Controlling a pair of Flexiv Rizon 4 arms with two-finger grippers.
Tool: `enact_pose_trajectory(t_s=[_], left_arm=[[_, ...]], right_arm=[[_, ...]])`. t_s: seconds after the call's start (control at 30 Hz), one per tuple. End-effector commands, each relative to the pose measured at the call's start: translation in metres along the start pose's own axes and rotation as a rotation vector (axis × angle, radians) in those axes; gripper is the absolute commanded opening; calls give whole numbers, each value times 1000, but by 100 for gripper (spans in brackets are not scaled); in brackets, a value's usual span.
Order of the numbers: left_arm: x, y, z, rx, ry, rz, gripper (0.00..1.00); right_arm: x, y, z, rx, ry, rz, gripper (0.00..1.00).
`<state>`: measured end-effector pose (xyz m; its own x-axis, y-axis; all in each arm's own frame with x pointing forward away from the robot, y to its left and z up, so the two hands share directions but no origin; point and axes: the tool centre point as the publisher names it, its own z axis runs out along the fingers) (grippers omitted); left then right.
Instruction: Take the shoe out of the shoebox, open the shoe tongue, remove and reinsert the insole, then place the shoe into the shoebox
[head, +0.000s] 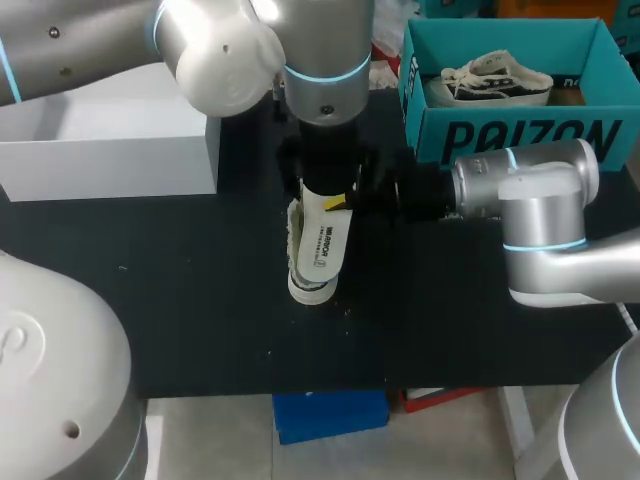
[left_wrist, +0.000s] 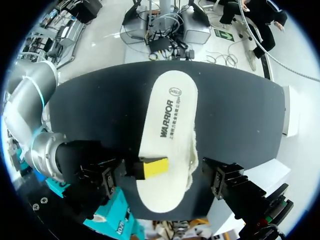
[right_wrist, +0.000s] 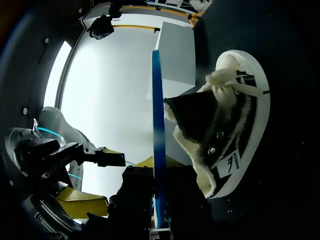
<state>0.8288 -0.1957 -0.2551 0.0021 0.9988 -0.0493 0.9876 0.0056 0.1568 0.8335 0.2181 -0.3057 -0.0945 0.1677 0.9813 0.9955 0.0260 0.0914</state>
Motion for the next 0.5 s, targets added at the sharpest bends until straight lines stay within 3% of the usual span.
enact_pose_trajectory(t_s=[0.03, 0.27, 0.5], left_arm=[[12, -22, -9, -36, -13, 9, 100], [20, -46, -7, -25, -29, 17, 100], [28, -54, -6, -21, -160, 34, 100]], right_arm=[[0, -1, 1, -4, -2, 0, 0], [0, -1, 1, -4, -2, 0, 0], [0, -1, 1, -4, -2, 0, 0]])
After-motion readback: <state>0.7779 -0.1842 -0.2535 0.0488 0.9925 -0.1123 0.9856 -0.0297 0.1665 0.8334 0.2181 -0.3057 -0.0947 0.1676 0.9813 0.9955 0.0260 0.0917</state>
